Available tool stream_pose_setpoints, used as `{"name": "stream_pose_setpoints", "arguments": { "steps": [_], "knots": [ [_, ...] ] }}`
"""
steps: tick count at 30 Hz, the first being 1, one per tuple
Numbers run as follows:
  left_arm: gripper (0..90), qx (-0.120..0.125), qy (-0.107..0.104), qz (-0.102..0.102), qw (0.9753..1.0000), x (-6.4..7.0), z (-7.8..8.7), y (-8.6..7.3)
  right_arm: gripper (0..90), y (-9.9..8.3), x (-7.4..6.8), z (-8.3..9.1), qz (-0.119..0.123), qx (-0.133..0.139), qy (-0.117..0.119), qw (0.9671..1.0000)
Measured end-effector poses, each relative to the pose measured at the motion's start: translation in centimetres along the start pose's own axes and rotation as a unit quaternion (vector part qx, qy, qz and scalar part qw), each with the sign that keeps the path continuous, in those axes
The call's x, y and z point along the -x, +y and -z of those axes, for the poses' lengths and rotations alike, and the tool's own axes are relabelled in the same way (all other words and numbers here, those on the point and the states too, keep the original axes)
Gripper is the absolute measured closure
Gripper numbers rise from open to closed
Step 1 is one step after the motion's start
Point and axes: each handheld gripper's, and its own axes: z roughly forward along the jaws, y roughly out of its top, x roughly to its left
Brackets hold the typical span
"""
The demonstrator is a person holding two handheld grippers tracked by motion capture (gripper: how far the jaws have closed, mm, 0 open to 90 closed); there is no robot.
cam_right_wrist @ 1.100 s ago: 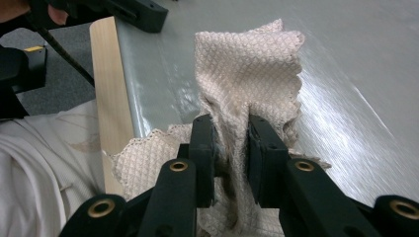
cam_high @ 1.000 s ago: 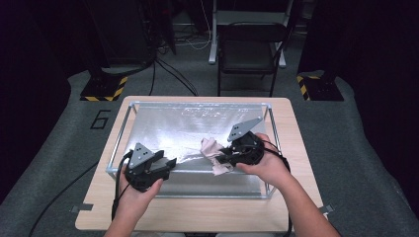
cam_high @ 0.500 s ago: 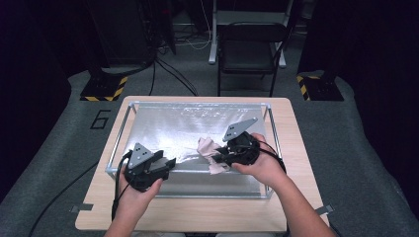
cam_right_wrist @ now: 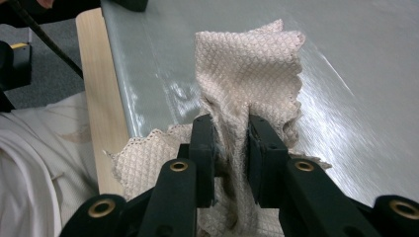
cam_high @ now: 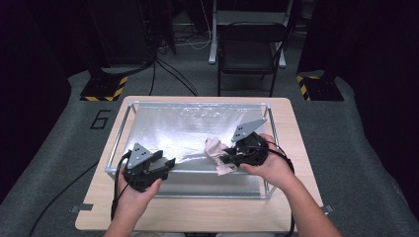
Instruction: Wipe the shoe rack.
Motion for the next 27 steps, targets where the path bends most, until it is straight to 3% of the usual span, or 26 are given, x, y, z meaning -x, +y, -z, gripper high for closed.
{"name": "stream_pose_setpoints", "arguments": {
  "steps": [9, 14, 17, 27],
  "knots": [
    [46.5, 0.001, -0.001, 0.000, 1.0000, -0.1, 0.1, 0.0, 75.3, -1.9, 0.8, 2.3, -0.018, -0.006, -0.012, 0.9997],
    [45.2, 0.003, 0.003, -0.007, 1.0000, 0.0, 0.2, 0.0, 75.6, -1.7, 0.6, 2.0, -0.014, -0.008, -0.015, 0.9998],
    [39.6, 0.001, -0.009, -0.001, 1.0000, 0.2, 0.2, 0.2, 75.7, -1.5, 0.6, 1.6, -0.012, -0.005, -0.015, 0.9998],
    [39.6, -0.002, -0.009, -0.007, 0.9999, 0.4, 0.0, 0.3, 75.6, -0.4, 0.2, 0.4, -0.005, -0.003, -0.012, 0.9999]
  ]
}}
